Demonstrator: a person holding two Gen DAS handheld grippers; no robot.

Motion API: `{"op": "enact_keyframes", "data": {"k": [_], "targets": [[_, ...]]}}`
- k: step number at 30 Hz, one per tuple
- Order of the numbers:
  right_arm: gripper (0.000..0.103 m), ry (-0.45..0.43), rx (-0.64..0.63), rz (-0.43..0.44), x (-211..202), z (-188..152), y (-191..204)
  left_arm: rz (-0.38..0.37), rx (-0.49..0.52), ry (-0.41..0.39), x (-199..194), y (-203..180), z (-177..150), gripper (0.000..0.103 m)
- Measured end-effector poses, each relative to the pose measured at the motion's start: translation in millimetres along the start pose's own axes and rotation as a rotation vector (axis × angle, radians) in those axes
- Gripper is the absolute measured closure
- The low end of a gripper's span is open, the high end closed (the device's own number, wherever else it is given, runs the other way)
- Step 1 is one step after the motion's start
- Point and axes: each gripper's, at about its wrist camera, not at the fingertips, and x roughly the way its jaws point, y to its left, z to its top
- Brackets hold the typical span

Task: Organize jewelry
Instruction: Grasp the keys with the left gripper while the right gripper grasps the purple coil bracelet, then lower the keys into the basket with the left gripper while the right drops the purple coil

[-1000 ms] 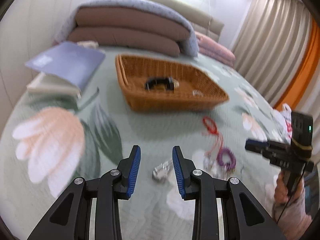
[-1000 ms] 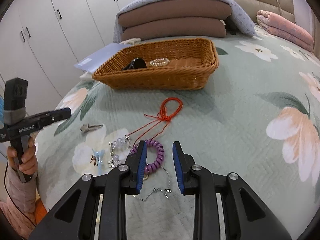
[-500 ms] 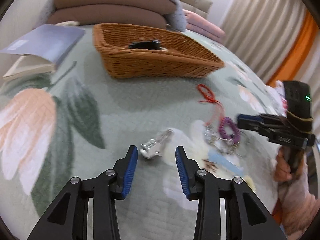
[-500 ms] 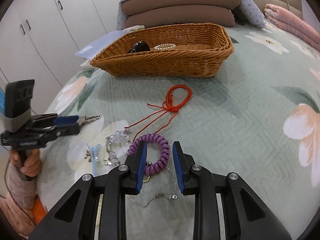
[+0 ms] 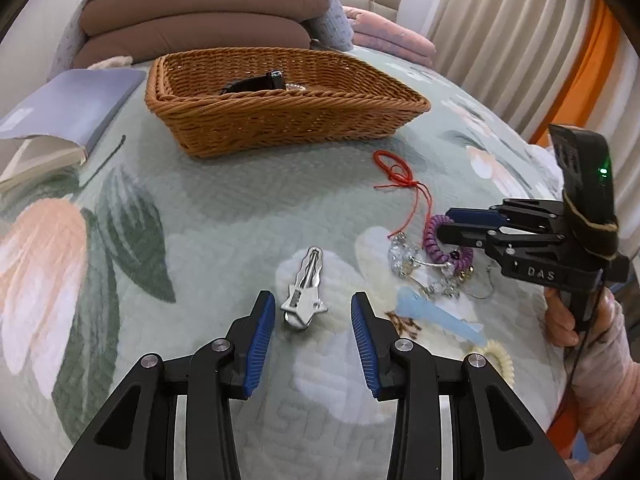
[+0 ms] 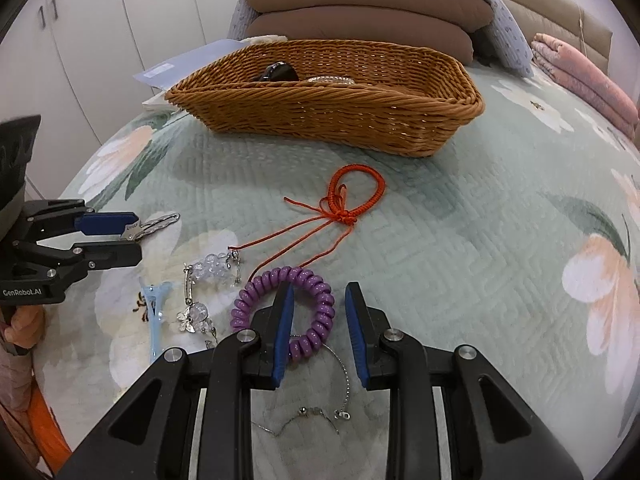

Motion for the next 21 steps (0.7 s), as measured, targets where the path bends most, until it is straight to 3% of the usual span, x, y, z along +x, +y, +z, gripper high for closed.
{"op": "enact_keyframes", "data": {"k": [4, 6, 9, 21], "targets": [[0.075, -0.003, -0.04, -0.038, 2, 0, 8, 0.05, 0.029, 0.002, 5, -10, 2, 0.063], [0.088, -0.006, -0.057, -0.039, 1, 0, 12, 0.078, 0.041, 0.001, 7, -15, 2, 0.064], [0.091, -0.019, -0.066, -0.039, -3, -3, 15, 0.114, 0.056, -0.003, 9, -20, 2, 0.079], [0.091, -0.132, 0.012, 0.038, -54, 2, 4, 0.037, 0.03, -0.078, -13, -18, 3, 0.079]]}}
